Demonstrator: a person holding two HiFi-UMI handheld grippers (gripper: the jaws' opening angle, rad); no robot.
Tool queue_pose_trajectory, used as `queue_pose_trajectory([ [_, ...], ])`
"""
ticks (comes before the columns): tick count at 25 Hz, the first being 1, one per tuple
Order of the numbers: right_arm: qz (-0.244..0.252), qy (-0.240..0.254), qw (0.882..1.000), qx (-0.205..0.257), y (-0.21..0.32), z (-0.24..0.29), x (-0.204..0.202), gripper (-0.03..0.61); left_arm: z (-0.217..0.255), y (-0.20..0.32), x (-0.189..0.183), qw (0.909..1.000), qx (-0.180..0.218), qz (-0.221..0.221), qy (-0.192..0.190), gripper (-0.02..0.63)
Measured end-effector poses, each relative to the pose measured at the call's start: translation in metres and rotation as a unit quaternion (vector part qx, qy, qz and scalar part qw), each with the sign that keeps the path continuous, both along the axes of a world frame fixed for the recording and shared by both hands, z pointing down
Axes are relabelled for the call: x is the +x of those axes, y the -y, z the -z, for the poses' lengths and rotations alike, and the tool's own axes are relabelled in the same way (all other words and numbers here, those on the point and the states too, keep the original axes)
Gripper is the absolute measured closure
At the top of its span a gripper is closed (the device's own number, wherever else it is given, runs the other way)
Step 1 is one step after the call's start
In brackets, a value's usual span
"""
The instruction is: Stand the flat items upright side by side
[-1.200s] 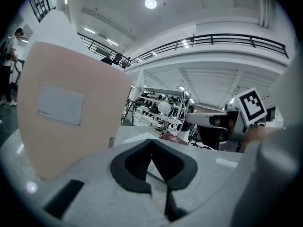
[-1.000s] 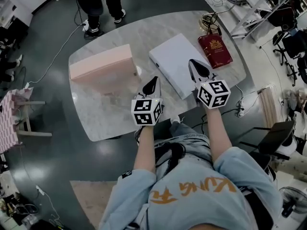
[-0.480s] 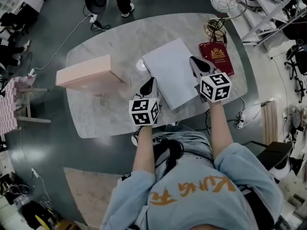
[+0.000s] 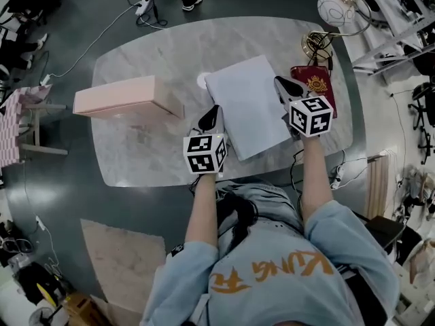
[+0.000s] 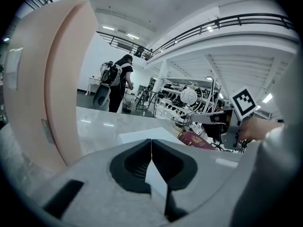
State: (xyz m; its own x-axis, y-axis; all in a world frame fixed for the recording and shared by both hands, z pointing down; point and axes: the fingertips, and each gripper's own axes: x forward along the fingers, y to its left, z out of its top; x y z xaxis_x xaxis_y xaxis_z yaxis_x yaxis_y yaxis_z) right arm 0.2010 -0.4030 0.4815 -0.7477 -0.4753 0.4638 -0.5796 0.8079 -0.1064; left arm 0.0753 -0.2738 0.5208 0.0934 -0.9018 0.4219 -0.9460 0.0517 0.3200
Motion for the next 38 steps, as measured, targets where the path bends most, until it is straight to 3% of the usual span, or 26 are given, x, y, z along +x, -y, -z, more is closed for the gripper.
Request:
queue_pose_trajectory([
  [4, 0.010, -0.015, 1.000, -0.018, 0.014, -0.017, -0.005, 0.572, -0.016, 0.013, -0.002, 0.9997, -0.014, 0.004, -0.017, 0.603],
  [8, 0.021, -0.029, 0.999, -0.037, 0.030, -0.034, -0.010, 0.550, -0.032, 0.029, -0.009, 0.9990, -0.030, 0.012, -0.031, 0.546],
  [14, 0.046, -0.047, 0.995, -0.080, 0.051, -0.063, -0.016, 0.436, -0.058, 0.045, -0.024, 0.9957, -0.062, 0.036, -0.058, 0.399],
  [18, 0.060, -0.060, 0.989, -0.118, 0.066, -0.084, -0.017, 0.358, -0.071, 0.053, -0.030, 0.9933, -0.074, 0.046, -0.076, 0.343],
  [24, 0.088, -0.073, 0.974, -0.198, 0.072, -0.116, -0.022, 0.240, -0.087, 0.065, -0.031, 0.9876, -0.091, 0.043, -0.121, 0.244],
  [31, 0.130, -0.086, 0.954, -0.255, 0.061, -0.146, -0.027, 0.187, -0.109, 0.071, -0.026, 0.9822, -0.120, 0.032, -0.141, 0.221],
  [38, 0.121, -0.084, 0.952, -0.267, 0.060, -0.154, -0.029, 0.179, -0.114, 0.077, -0.022, 0.9805, -0.132, 0.024, -0.143, 0.221],
])
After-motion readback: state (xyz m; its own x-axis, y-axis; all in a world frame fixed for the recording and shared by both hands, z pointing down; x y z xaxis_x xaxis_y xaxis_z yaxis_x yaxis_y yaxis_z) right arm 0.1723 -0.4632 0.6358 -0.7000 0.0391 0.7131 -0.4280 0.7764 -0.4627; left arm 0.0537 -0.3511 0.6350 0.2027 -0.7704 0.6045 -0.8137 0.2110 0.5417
